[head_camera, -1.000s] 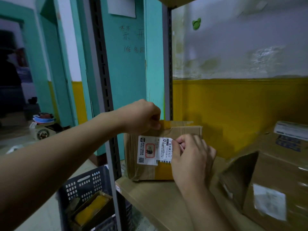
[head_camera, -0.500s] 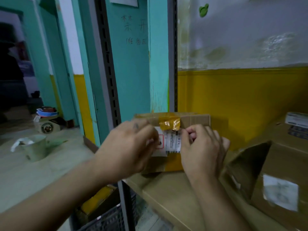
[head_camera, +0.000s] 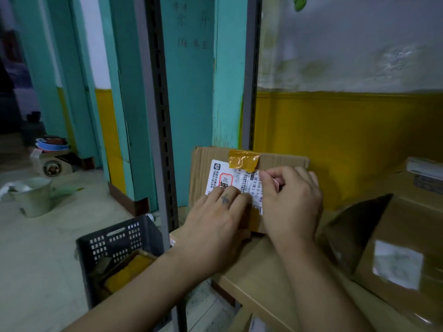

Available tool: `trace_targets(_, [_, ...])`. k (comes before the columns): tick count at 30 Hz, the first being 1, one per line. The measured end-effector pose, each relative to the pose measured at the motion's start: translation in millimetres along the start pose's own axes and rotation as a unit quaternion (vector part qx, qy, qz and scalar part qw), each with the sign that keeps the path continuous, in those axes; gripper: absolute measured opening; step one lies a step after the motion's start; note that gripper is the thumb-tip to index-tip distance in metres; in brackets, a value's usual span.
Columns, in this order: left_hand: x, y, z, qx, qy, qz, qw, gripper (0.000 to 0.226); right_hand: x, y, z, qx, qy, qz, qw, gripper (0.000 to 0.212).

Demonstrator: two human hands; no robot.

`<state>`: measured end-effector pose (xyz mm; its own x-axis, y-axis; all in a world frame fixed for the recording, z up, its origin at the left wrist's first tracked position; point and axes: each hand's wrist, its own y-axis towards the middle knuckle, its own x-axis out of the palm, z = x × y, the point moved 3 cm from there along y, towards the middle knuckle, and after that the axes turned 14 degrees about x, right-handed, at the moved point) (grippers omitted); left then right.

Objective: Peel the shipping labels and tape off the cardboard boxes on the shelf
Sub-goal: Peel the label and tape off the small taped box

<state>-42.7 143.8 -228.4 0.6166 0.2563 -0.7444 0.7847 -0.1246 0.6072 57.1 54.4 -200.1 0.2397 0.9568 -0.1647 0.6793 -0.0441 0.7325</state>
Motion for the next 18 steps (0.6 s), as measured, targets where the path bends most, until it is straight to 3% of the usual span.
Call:
trace_targets(8, [17.6,-10.7,-2.5,-0.025,-0.023,0.043,0.998,0.022,3.1,-2.1,1.2,0.013,0.003,-0.020,1.000,0.011])
trace_targets(11, [23.7,-20.8,-10.8,-0.077,-0.061,0.056,0.994,0.019,4.3,-2.3,1.5,0.020,0.001,-0.018,1.000,0.011])
trace_targets(15, [27.7,-30.4,-19.4,-0.208,-0.161,0.091,0.961,0.042,6.5,-1.1,2.3,0.036,-0.003,-0.019,0.999,0.010])
trace_targets(18, [27.8,-23.2,-18.5,-0.218,-0.169,0.103,0.956,0.078,6.4,-0.4,2.9,0.044,0.007,-0.007,0.999,0.008])
